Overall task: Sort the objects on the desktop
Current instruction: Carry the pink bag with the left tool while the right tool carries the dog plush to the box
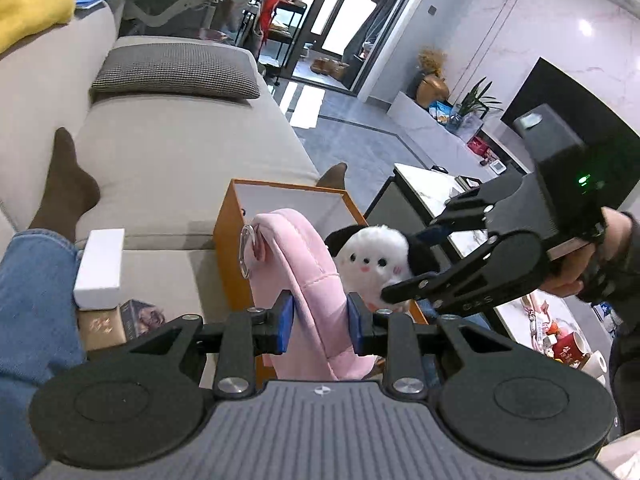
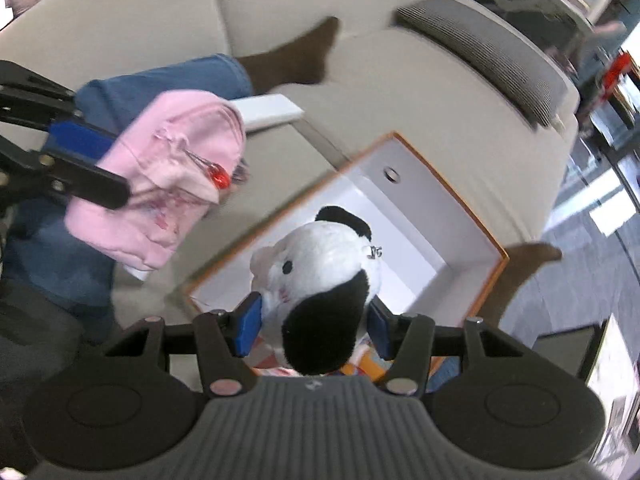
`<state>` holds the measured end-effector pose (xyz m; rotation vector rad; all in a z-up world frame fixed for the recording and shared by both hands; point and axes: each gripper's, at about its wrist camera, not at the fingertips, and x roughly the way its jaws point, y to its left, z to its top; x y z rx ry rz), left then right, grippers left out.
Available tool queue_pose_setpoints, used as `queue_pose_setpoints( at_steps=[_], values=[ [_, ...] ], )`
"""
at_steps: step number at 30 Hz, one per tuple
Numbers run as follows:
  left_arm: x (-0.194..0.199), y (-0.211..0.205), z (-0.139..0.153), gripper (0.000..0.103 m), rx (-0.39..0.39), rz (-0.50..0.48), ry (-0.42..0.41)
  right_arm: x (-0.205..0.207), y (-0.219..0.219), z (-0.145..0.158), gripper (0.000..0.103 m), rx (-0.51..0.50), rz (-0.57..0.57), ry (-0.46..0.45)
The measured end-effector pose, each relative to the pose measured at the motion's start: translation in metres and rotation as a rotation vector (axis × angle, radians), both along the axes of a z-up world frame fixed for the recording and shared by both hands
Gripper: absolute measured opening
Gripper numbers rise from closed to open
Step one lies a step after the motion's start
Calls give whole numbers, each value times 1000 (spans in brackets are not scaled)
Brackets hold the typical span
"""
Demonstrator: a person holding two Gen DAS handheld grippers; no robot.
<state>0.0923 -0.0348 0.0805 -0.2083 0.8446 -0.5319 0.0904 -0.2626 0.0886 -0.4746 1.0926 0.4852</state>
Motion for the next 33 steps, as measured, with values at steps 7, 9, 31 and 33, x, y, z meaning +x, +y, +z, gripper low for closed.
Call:
queue_pose_setpoints(
  at_steps=[7, 9, 31, 33],
  values=[
    [23, -9, -8, 32, -16, -34, 14, 33, 7, -44, 57, 24, 80, 121],
    [28, -8, -9, 32, -25, -35, 22, 43, 16, -56, 57, 27, 118, 166],
    [62, -46, -64, 31, -6, -122, 195, 79, 15, -113, 56, -52, 64, 454],
    [62, -47, -73, 30, -26, -118, 234, 80, 11, -113, 56, -36, 57, 461]
  ],
)
